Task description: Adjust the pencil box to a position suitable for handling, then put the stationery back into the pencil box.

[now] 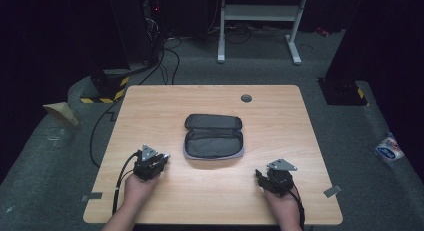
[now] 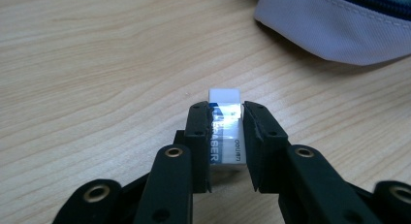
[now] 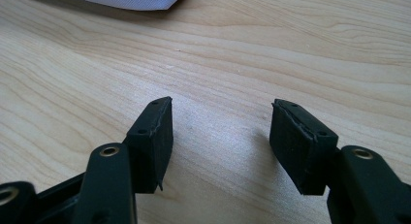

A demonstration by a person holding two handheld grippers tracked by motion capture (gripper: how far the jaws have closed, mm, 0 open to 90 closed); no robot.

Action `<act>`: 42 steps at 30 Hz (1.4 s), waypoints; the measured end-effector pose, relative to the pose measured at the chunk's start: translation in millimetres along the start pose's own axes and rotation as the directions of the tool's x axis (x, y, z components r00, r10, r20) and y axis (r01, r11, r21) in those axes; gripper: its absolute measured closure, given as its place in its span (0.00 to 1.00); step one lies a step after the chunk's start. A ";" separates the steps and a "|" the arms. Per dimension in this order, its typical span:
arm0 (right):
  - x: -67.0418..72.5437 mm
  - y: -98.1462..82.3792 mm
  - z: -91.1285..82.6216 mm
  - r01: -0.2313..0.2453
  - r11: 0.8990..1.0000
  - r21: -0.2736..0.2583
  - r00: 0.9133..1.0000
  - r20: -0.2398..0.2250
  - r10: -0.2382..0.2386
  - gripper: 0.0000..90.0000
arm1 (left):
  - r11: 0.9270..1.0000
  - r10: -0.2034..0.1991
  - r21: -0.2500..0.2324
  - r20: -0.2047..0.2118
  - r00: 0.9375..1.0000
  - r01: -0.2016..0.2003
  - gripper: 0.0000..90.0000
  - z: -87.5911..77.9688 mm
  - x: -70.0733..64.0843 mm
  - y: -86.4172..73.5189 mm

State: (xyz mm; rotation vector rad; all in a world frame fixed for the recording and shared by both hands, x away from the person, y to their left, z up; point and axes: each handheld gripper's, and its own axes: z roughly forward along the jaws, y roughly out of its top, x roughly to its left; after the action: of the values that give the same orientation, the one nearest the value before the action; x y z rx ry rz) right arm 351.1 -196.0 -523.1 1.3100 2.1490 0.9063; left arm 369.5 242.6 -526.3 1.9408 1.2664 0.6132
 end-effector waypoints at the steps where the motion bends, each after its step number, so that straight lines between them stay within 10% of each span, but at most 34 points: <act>1: -0.2 0.0 0.0 0.002 1.000 0.000 1.000 0.000 -0.002 0.46 | 1.000 -0.004 -0.007 -0.002 1.000 0.004 0.81 -0.5 0.6 -0.2; 42: -2.5 0.6 0.9 -0.021 1.000 0.008 0.999 -0.027 0.021 0.45 | 0.982 0.009 -0.190 0.052 0.999 0.001 0.81 -33.2 -14.0 22.2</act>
State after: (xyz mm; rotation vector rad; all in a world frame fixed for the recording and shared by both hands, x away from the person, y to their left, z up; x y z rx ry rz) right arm 353.2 -197.8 -523.2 1.3335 2.1651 0.9305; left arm 352.8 234.6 -488.3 1.7904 1.1291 0.6557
